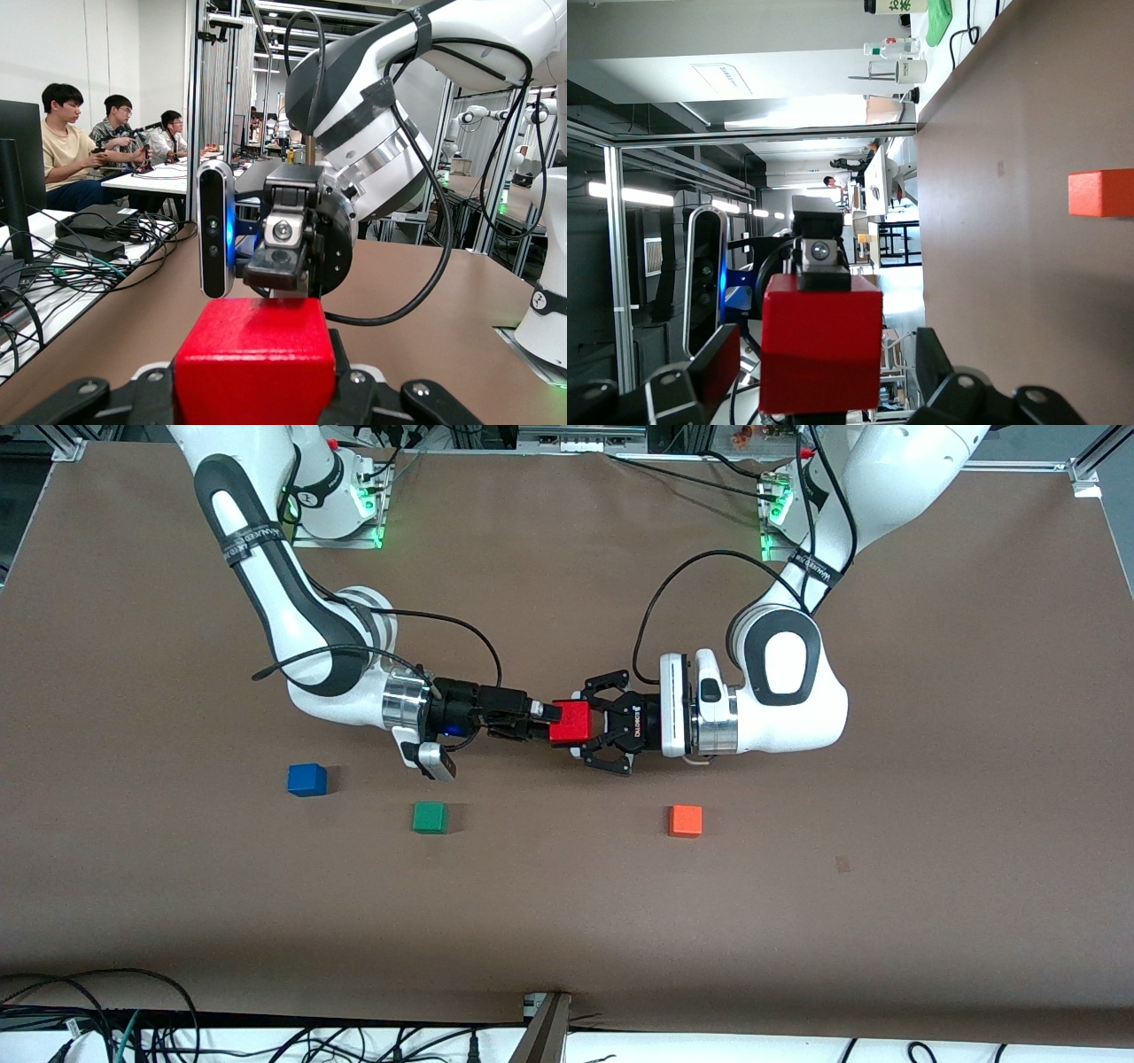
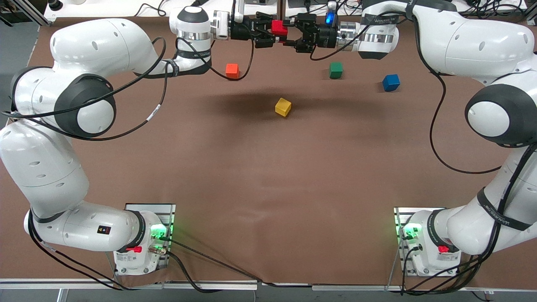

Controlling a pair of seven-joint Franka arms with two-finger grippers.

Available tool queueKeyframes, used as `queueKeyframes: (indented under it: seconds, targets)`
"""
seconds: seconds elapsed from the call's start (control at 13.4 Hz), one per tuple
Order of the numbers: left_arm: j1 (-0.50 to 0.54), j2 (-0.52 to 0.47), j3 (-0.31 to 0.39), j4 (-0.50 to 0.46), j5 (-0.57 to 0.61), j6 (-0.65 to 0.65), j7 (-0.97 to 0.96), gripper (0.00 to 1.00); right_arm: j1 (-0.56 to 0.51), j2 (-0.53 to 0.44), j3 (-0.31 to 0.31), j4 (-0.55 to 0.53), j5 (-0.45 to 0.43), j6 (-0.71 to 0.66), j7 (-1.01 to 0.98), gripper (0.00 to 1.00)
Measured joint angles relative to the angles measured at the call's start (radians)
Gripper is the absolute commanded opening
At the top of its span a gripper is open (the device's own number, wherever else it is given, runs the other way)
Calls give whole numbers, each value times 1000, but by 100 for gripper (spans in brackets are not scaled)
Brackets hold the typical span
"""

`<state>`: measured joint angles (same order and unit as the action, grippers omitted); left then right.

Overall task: Pass red block to right arm, stack on blue
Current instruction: 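Close the right gripper on the red cube while the left gripper opens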

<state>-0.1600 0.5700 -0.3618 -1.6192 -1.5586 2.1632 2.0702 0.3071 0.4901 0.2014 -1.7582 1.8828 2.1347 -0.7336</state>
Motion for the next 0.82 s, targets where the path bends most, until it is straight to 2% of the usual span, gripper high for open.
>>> queueKeyframes:
  seconds: [0.3, 0.52, 0.6, 0.67, 0.82]
  targets:
    - [0, 0, 0, 1, -4, 0, 0, 0, 0, -11, 0, -6, 0, 2, 9, 48]
    - [0, 0, 0, 3, -9, 0, 3, 0, -1, -11, 0, -9, 6, 3, 15, 20]
    - [0, 0, 0, 3, -9, 0, 3, 10, -1, -11, 0, -9, 6, 3, 15, 9]
    - [0, 0, 0, 4, -9, 0, 3, 99, -2, -12, 0, -9, 6, 3, 15, 0]
    - [0, 0, 0, 4, -9, 0, 3, 100, -2, -12, 0, -9, 6, 3, 15, 0]
